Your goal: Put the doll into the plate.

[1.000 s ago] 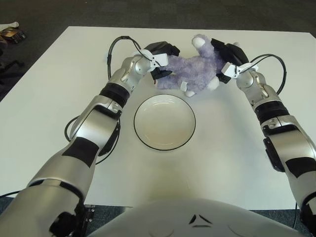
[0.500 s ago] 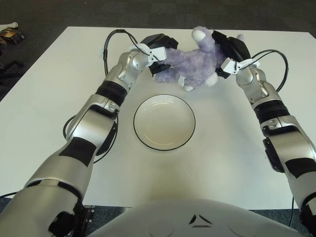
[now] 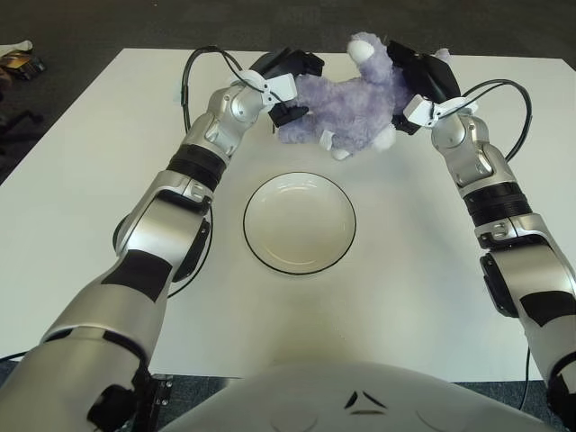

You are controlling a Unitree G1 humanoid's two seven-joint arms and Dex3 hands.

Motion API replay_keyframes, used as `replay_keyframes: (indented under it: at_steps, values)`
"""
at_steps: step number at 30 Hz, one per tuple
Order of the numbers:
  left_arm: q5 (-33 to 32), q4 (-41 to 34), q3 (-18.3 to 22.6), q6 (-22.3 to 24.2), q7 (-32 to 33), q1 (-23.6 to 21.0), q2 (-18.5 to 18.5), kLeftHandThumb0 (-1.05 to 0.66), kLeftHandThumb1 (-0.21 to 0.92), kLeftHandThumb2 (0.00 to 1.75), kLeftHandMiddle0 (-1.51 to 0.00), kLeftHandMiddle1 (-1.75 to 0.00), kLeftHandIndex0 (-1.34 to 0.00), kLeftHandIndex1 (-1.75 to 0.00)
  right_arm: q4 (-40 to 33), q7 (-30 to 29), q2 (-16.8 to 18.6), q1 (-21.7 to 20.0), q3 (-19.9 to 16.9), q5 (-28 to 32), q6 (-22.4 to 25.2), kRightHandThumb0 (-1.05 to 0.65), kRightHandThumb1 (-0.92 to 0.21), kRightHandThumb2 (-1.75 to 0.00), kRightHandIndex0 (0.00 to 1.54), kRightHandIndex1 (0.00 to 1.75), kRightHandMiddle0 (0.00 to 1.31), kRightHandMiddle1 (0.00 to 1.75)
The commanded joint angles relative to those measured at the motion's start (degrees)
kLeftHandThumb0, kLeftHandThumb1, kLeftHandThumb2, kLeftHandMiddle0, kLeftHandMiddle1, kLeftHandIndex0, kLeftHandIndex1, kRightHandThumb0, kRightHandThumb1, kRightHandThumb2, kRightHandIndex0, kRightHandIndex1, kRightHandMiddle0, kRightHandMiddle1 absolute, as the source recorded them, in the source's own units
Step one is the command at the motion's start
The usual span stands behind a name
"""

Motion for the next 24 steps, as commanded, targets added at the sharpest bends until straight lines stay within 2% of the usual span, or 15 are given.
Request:
replay_keyframes:
  at_steps: [1, 6, 10, 16, 21, 24]
  values:
    - [0.3, -0.7, 0.4, -0.3, 0.7, -0.7, 0.6, 0.58, 0.06, 1.63, -0.82, -1.75, -1.09, -1.75, -1.2, 0.6, 1.0, 0.2, -1.5, 2.1, -0.1, 0.0, -0.02, -1.64, 0.84, 1.67, 0.62, 1.75]
    - [0.1, -1.5, 0.6, -0.3, 0.7, -0.5, 0.7, 0.58, 0.07, 1.62, -0.82, -1.75, -1.09, -1.75, -1.0, -0.7, 0.9, -0.4, -1.1, 0.7, -1.6, 0.0, 0.01, -1.66, 0.86, 1.66, 0.64, 1.75]
    - [-0.3, -1.9, 0.9, -1.0, 0.8, -0.3, 0.8, 0.58, 0.07, 1.62, -0.82, -1.75, -1.09, -1.75, -2.5, -0.8, 0.4, -0.6, -0.2, -1.6, -1.0, 0.0, 0.03, -1.67, 0.89, 1.64, 0.66, 1.75]
    - [-0.8, -3.9, 1.6, -1.7, 0.4, 0.5, 1.6, 0.58, 0.07, 1.62, -0.82, -1.75, -1.09, -1.75, -5.2, 0.7, 0.6, 0.2, -0.6, -1.4, 0.4, 0.0, 0.05, -1.68, 0.91, 1.6, 0.68, 1.75]
    - [-1.9, -7.1, 2.3, -1.5, -1.3, 1.7, 2.4, 0.58, 0.07, 1.62, -0.82, -1.75, -1.09, -1.75, -8.6, 2.6, 0.9, 1.2, -1.0, -0.5, 2.8, 0.0, 0.06, -1.68, 0.92, 1.59, 0.69, 1.75]
    - [-2.3, -12.5, 2.8, 0.1, -3.7, 3.6, 4.1, 0.58, 0.07, 1.62, -0.82, -1.75, -1.09, -1.75, -12.0, 5.0, 1.2, 2.3, -1.4, 1.0, 4.3, 0.0, 0.06, -1.68, 0.92, 1.58, 0.69, 1.75]
